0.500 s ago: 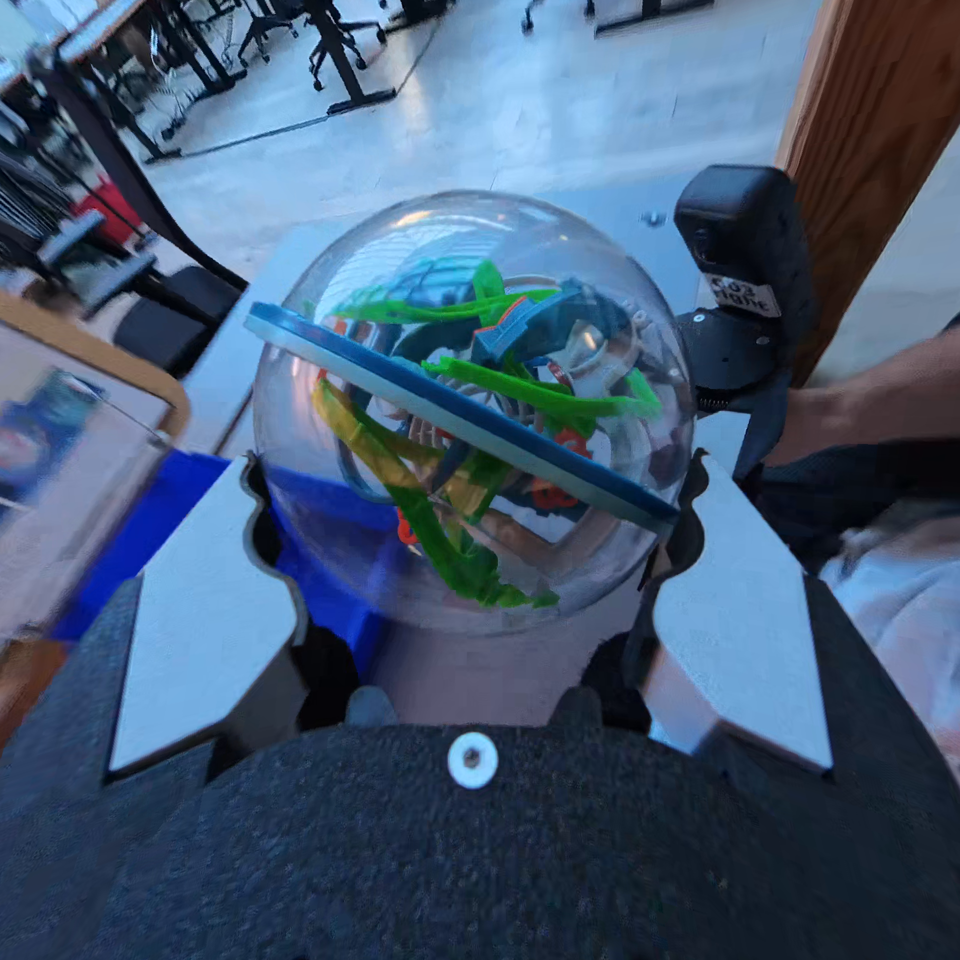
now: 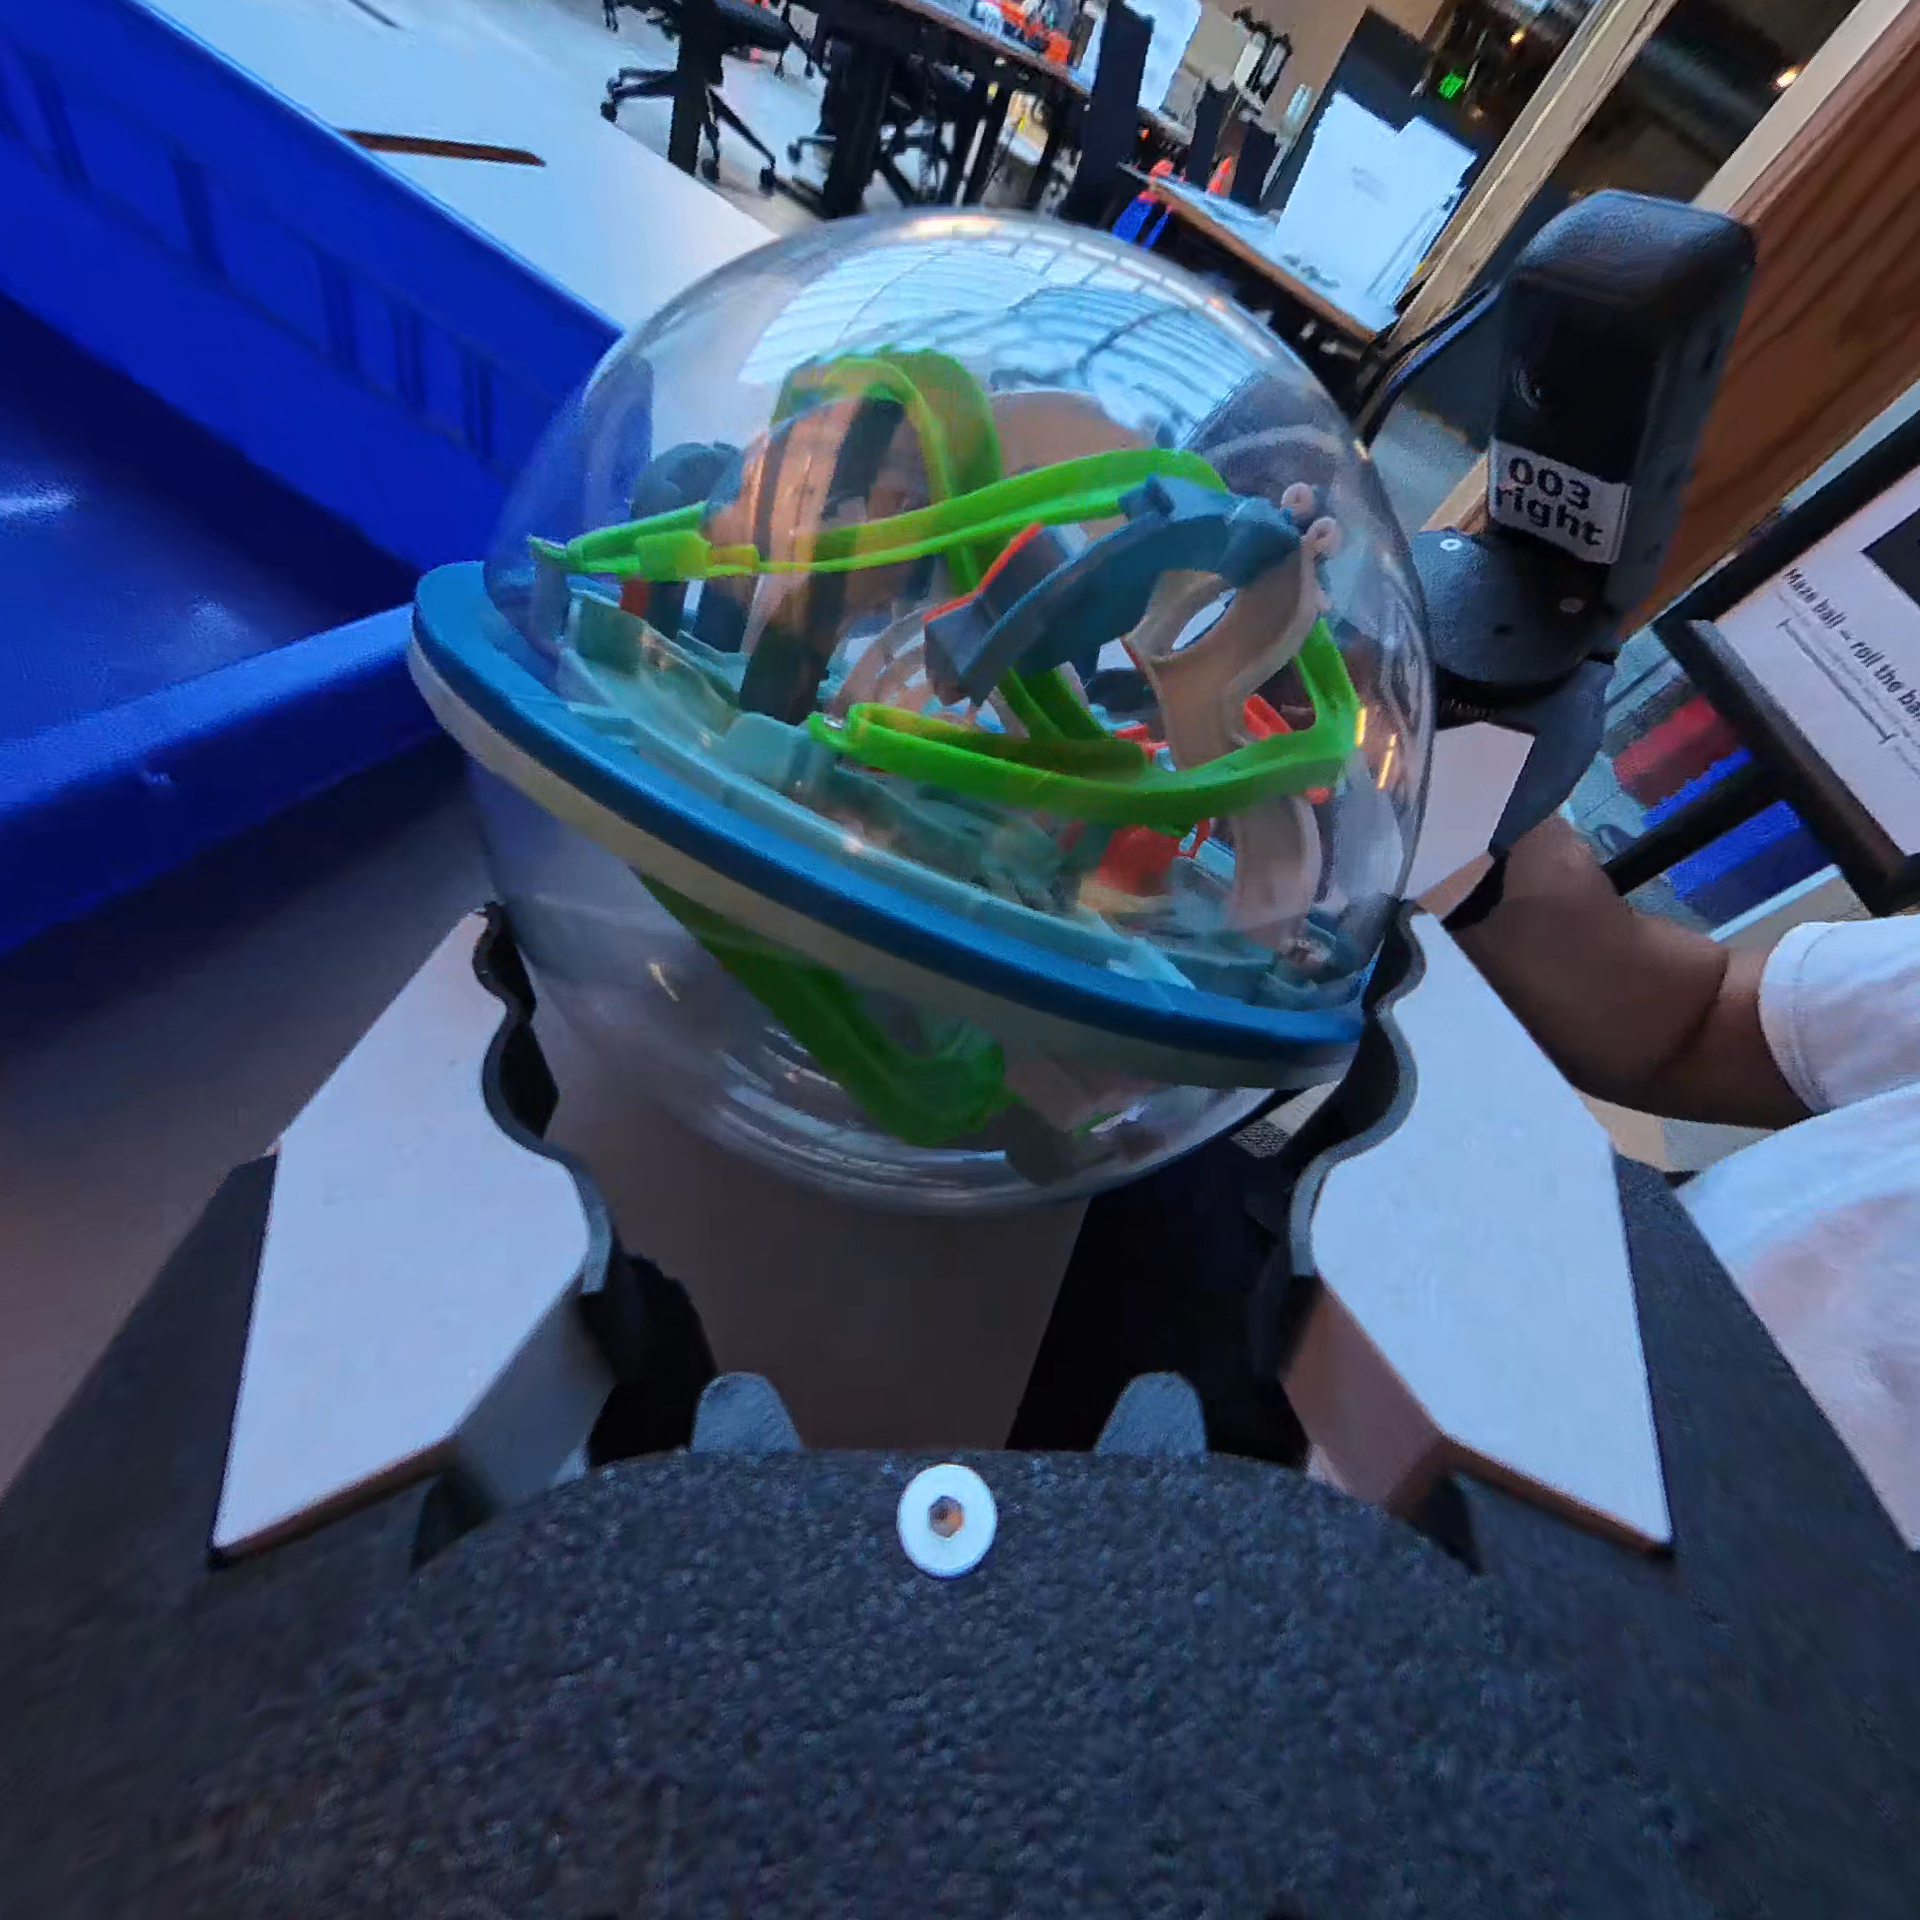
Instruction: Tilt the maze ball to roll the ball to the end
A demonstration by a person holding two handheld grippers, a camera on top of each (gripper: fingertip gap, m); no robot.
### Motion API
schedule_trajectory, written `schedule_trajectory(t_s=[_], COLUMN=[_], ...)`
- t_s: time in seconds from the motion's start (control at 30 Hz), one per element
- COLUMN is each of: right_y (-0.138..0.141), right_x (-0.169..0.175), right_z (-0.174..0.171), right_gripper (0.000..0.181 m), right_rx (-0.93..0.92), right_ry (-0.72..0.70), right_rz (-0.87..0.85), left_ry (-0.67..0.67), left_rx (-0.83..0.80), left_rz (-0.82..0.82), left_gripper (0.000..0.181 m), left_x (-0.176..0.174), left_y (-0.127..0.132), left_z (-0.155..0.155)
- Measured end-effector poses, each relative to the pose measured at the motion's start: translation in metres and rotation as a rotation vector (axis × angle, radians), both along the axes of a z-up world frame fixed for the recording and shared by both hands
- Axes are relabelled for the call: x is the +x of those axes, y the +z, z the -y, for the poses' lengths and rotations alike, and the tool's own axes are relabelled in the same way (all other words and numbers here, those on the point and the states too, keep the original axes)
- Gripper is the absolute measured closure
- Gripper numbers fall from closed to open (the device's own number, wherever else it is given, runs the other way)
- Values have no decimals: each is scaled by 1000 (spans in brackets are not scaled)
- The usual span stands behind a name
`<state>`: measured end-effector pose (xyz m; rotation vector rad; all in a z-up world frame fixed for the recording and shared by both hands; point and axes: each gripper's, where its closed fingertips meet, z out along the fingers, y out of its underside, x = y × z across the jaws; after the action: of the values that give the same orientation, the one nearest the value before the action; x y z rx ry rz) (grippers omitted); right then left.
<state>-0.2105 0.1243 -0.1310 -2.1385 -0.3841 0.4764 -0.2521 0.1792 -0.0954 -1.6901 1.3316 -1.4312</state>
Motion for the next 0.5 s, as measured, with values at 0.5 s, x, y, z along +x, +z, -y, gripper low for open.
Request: schedule_trajectory(t_s=[0.5], right_y=[23], right_x=[-15], right_z=[-19], right_gripper=[33], right_rx=[260], right_ry=[237], right_rz=[-274], left_ry=[-126], left_rx=[116], left_rz=[7], left_gripper=[28], left_x=[-36], left_y=[-7], left_z=[1])
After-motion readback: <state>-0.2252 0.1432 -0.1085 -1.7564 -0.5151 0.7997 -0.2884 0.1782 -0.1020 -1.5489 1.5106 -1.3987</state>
